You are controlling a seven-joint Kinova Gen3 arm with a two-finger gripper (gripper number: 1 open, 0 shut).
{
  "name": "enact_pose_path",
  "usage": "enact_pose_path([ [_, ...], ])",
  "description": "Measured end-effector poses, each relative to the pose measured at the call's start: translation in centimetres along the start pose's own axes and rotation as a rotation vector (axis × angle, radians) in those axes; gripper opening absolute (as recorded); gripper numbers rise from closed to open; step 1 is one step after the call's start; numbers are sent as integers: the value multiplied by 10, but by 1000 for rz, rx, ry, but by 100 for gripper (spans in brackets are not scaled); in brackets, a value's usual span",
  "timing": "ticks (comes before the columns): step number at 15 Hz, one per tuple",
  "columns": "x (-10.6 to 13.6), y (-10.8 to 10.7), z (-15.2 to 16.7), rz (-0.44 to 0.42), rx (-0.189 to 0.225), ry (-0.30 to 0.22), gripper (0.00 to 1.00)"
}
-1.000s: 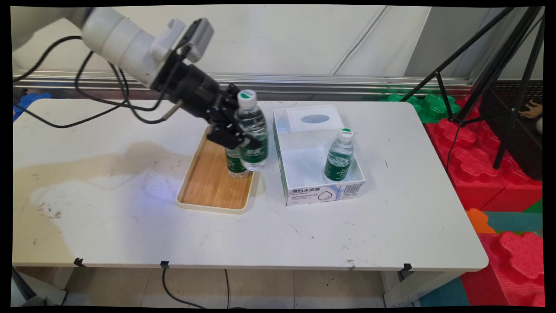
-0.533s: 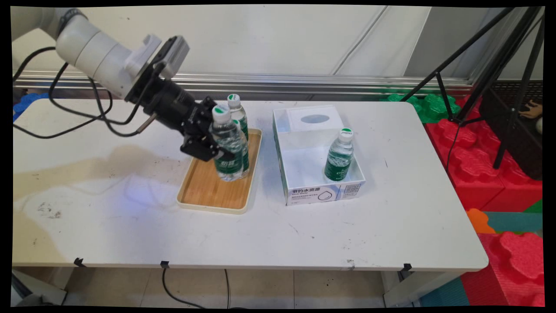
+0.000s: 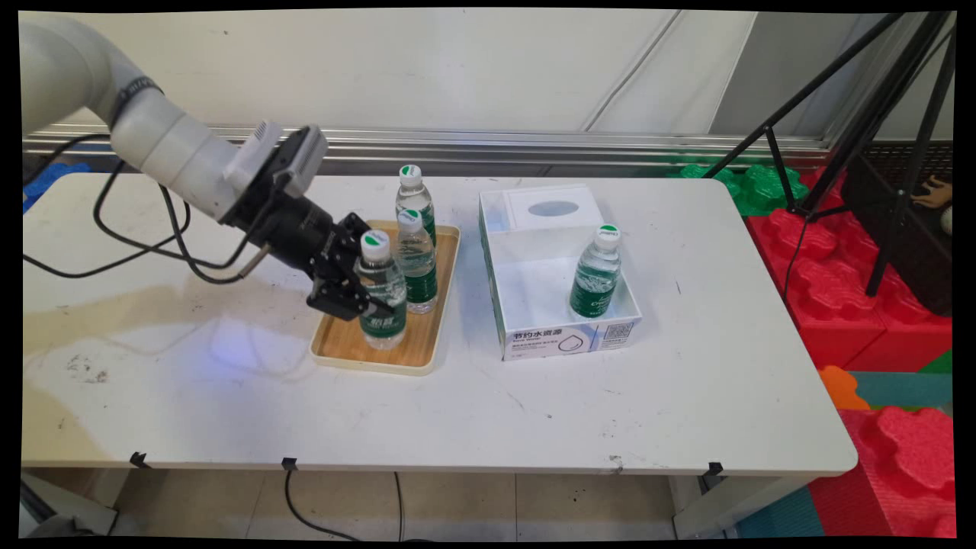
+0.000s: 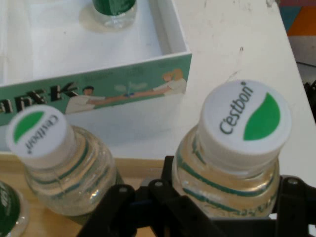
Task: Place the picked object on the tray
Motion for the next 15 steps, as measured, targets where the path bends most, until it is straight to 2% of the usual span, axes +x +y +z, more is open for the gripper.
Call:
enact_pose_path([
  [6,-17,2,31,-23,11,9,0],
  [12,-27,4,47,-37,24,26,0],
  [13,-28,4,48,-39,26,31,100],
  [15,-30,3,49,-42,30,39,100],
])
